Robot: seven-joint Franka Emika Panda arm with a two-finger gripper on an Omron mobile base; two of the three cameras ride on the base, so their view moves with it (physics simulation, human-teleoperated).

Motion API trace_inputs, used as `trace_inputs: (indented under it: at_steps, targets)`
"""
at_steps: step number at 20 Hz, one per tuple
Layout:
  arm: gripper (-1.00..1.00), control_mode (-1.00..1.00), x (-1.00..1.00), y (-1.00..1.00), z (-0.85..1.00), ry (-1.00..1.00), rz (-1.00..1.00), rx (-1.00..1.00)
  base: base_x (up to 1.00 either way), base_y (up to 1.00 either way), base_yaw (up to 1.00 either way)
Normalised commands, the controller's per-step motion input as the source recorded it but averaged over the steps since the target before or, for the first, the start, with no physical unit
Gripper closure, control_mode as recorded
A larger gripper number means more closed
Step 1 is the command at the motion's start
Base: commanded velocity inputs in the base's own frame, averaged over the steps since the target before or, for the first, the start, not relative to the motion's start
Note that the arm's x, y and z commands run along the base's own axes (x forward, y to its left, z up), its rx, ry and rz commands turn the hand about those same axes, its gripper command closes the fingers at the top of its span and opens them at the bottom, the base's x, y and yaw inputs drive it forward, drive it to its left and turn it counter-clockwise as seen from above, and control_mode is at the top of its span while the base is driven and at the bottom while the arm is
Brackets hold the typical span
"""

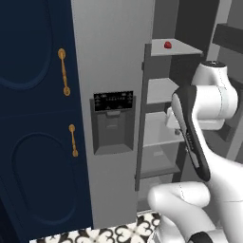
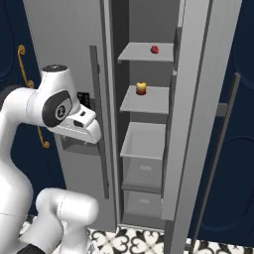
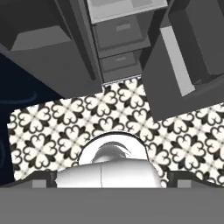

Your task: Take the strawberry from the fridge and place it on top of the pancake, located on the dining counter.

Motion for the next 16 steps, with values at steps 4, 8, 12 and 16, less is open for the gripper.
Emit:
trace_inputs:
  at_steps: [4,8,12,16]
  targets:
    - [-1.0,-1.0,-0.14,0.16,-0.46,0.0,0.18,-0.01,0.0,0.0,0.0]
    - [-1.0,-1.0,-0.03,0.2,-0.45,0.0,0.1,-0.08,0.0,0.0,0.0]
    - [-1.0,-1.0,0.0,0.08,-0.25,0.0,0.14,-0.08,0.0,0.0,0.0]
    - [-1.0,-1.0,-0.01,0.0,-0.06,0.0,0.06,-0.02,0.0,0.0,0.0]
